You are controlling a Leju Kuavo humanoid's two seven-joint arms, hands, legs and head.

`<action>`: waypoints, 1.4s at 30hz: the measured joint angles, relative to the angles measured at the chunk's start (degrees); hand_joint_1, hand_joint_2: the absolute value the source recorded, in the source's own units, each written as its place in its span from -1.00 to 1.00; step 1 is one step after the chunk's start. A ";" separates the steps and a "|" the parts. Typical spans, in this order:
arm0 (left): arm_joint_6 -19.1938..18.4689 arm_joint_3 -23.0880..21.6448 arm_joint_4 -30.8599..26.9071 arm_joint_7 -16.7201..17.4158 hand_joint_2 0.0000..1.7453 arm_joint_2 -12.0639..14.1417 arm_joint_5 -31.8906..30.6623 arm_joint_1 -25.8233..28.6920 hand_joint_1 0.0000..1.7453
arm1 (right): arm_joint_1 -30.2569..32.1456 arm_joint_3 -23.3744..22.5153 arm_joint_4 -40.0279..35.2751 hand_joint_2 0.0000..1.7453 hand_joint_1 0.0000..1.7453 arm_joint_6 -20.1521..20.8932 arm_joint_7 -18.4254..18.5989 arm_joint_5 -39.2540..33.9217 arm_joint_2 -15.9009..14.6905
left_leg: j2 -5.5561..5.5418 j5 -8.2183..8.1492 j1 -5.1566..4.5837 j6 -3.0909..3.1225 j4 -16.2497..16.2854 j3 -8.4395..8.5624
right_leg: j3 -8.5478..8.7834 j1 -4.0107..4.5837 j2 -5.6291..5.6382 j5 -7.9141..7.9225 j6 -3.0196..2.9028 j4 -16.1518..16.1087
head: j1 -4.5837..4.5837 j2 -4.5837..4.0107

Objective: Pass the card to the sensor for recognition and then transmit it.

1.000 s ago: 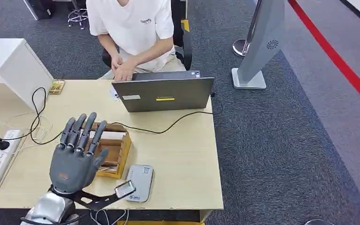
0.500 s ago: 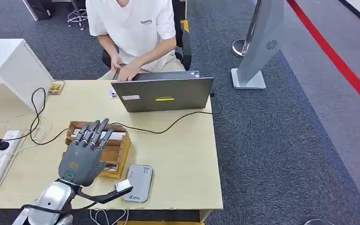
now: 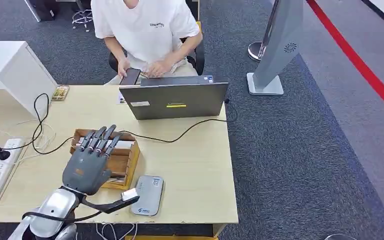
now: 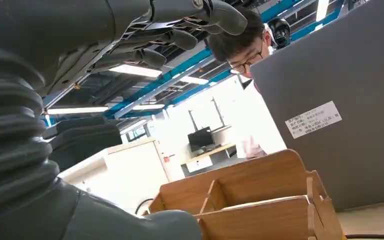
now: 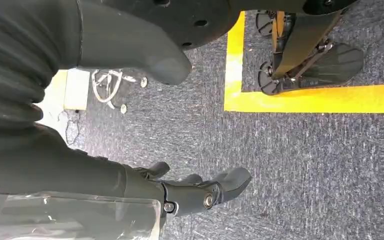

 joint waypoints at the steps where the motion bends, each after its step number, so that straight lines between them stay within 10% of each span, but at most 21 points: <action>1: 0.00 -0.02 0.00 0.00 1.00 0.02 0.00 -0.01 -1.00 | 0.00 0.00 0.00 1.00 -1.00 0.00 0.00 0.00 0.00 | 0.00 0.00 0.00 0.00 0.00 0.00 | 0.00 0.00 0.00 0.00 0.00 0.00 | 0.00 0.00; 14: -6.36 -1.09 3.82 1.94 1.00 0.96 1.84 -2.30 -1.00 | 0.01 0.00 0.00 1.00 -1.00 0.00 0.20 0.00 0.00 | 0.00 0.00 0.01 0.00 0.00 0.00 | 0.00 0.01 0.00 0.00 0.00 0.00 | 0.02 0.00; 42: -3.72 -8.37 -2.93 2.45 1.00 5.40 -3.28 2.53 -1.00 | 0.33 -0.39 0.00 1.00 -1.00 -0.15 -0.42 -1.07 0.50 | -0.03 0.00 0.01 0.00 0.00 0.00 | 0.02 0.00 -0.03 -0.05 0.01 0.01 | 0.00 0.00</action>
